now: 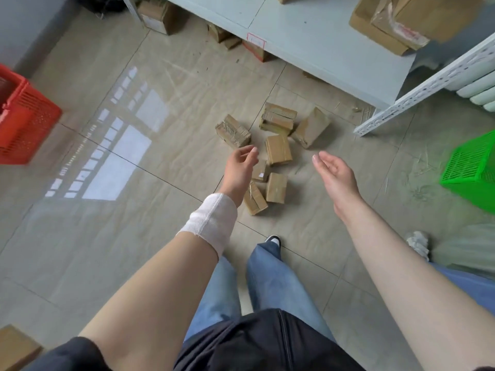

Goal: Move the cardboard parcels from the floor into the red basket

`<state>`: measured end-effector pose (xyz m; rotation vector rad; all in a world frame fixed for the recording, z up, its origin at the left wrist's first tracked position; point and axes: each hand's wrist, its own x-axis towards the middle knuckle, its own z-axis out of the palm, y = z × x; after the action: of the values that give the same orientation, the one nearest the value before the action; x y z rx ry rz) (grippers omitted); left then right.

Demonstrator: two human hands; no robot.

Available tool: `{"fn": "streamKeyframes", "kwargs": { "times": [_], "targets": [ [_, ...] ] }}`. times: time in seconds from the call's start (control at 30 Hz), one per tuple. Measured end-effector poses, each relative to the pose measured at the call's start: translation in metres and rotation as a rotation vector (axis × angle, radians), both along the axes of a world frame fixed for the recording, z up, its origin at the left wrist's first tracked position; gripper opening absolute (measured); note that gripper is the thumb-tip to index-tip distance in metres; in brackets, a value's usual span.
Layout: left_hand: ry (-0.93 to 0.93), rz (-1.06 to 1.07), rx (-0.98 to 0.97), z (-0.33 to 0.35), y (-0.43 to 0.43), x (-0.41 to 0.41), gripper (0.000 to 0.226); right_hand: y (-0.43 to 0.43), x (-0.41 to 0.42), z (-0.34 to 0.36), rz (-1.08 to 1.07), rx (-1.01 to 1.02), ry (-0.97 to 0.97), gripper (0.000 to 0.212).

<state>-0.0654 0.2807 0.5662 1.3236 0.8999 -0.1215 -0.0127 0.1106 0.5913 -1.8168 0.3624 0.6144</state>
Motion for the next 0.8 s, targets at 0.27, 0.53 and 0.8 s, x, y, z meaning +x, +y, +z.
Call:
{"fn": "streamKeyframes", "kwargs": {
  "times": [0.27, 0.53, 0.8],
  "targets": [
    [0.069, 0.097, 0.009, -0.032, -0.018, -0.006, 0.033, -0.027, -0.004, -0.036, 0.009, 0.015, 0.094, 0.048],
    [0.118, -0.029, 0.053, -0.079, -0.012, -0.018, 0.034, -0.041, -0.045, -0.086, -0.088, 0.004, 0.171, 0.048],
    [0.186, -0.128, 0.064, -0.128, -0.021, -0.039, 0.033, -0.067, -0.079, -0.134, -0.223, -0.034, 0.223, 0.050]
  ]
}}
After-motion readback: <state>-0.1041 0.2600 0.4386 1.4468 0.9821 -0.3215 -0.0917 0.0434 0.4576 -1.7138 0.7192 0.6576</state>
